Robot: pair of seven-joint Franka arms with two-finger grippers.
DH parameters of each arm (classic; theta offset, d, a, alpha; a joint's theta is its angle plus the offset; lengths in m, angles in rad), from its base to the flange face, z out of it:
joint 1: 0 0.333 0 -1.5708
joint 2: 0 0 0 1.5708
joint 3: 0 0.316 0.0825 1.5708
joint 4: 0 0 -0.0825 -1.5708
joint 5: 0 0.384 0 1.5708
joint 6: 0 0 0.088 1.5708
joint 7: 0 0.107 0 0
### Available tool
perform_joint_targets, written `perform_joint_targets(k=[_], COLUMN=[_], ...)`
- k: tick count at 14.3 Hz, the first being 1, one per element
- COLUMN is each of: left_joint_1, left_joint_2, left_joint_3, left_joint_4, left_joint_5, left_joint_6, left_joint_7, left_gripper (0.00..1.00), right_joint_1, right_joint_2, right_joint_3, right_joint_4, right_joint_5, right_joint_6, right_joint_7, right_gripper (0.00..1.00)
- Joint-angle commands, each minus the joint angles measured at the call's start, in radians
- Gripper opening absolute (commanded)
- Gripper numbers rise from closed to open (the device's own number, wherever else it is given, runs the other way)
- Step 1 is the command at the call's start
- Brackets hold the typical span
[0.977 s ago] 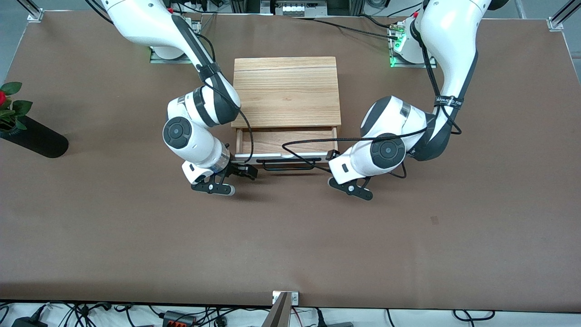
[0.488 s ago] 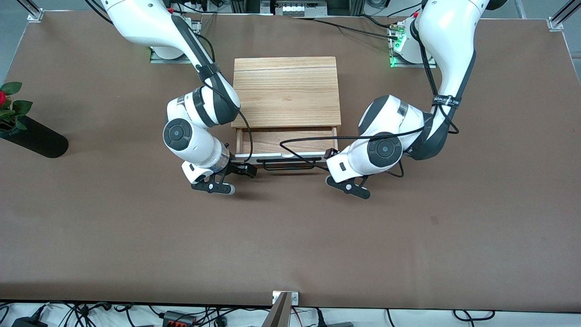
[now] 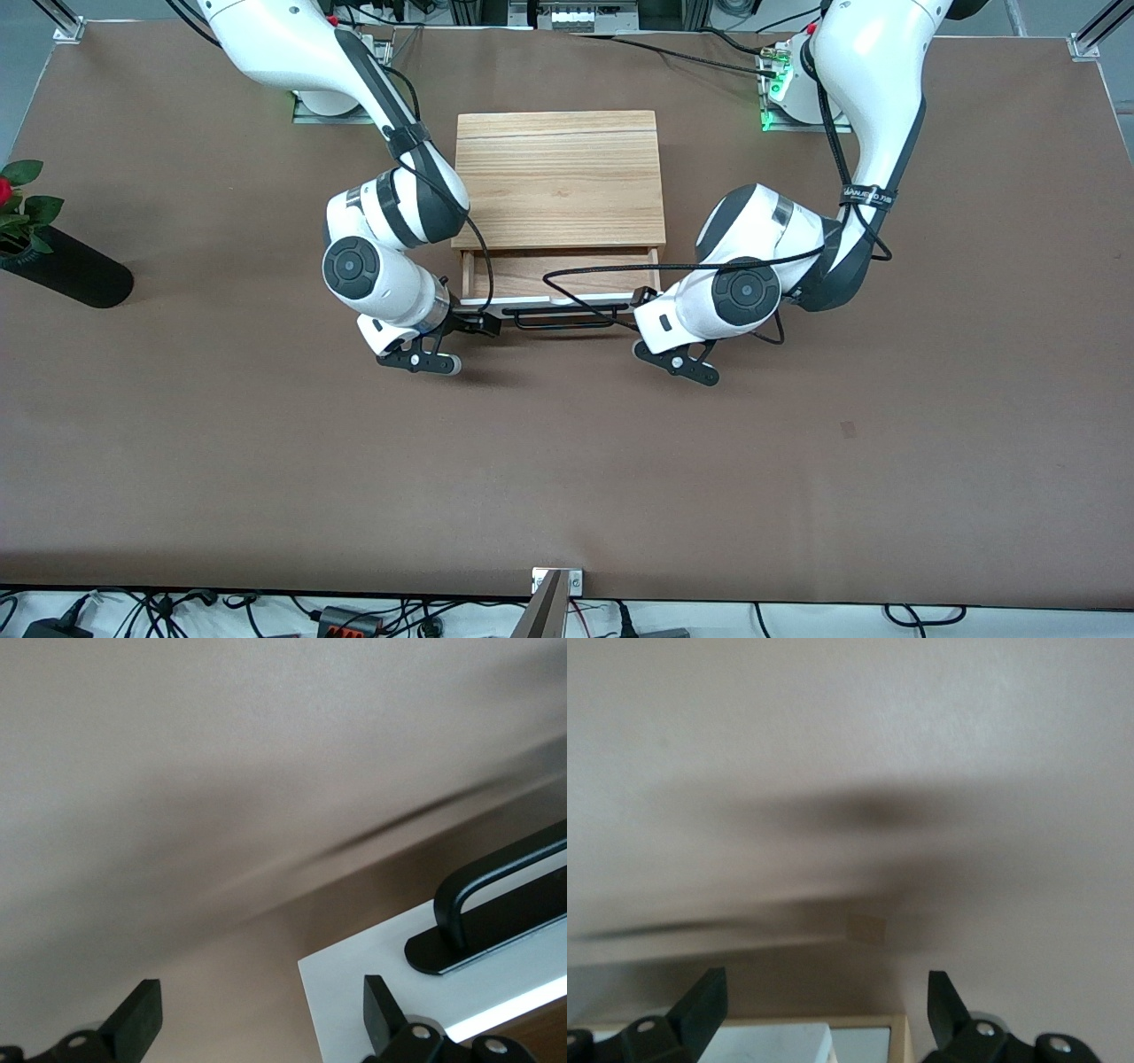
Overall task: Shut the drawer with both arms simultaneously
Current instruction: 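Push the drawer into the box with both grippers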
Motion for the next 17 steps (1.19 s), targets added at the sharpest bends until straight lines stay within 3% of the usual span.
perform_joint_targets(k=[1, 17], left_joint_1=[-0.01, -0.01], left_joint_2=[0.007, 0.031], left_joint_3=[0.004, -0.013], left_joint_4=[0.017, 0.009], left_joint_5=[-0.029, -0.084], left_joint_6=[-0.05, -0.23], left_joint_7=[0.011, 0.011], left_gripper=[1.0, 1.0], right_joint_1=[0.014, 0.049], right_joint_2=[-0.011, -0.026], right_joint_3=[-0.006, -0.004], right_joint_4=[0.007, 0.007], right_joint_5=[-0.003, -0.003], right_joint_6=[-0.061, -0.408], right_joint_7=[-0.004, -0.031], right_gripper=[1.0, 1.0])
